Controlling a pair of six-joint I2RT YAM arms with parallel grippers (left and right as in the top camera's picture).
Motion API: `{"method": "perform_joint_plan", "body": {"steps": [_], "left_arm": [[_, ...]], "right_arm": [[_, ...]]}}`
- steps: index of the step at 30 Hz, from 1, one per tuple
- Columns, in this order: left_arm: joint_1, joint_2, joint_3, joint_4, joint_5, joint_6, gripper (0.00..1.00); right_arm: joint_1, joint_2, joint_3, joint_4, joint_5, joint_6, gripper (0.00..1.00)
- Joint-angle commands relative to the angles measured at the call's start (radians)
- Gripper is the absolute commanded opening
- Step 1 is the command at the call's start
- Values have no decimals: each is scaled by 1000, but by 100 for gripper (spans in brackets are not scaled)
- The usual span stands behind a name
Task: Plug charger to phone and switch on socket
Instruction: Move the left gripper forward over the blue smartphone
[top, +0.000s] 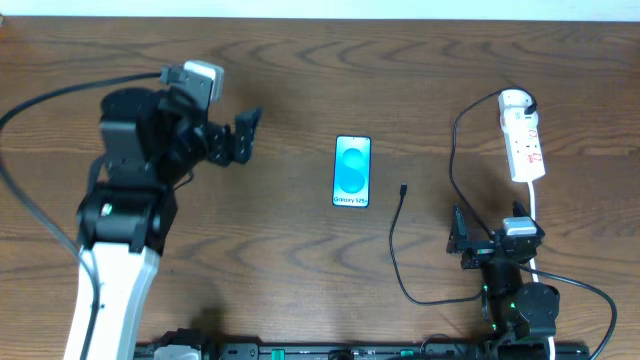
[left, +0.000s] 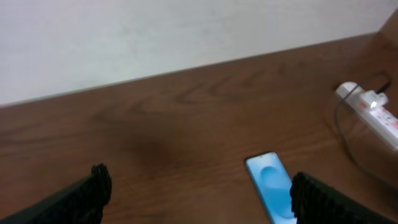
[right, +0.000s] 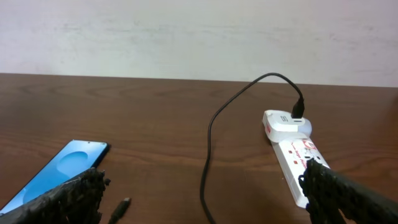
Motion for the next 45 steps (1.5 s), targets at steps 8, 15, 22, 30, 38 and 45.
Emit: {"method": "perform_joint_plan", "body": {"steps": [8,15,22,30,38,45], "left_arm": [[-35,331,351,-323,-40,-192,94],[-185,695,799,-724,-262,-220,94],[-296,904,934,-821,-271,-220,94],[-396,971,930,-804,-247,-286,94],[-451,1062,928,-795,-252,-490,94],[-457,1153,928,-770,-258,-554,94]], "right_arm": [[8,-5,-3,-4,8,-7,99],[8,-5,-3,-4,8,-7,99],[8,-5,-3,-4,8,-7,99],[8,-5,-3,-4,8,-7,99],[8,-5,-3,-4,8,-7,99],[8,-5,-3,-4,8,-7,99]]}}
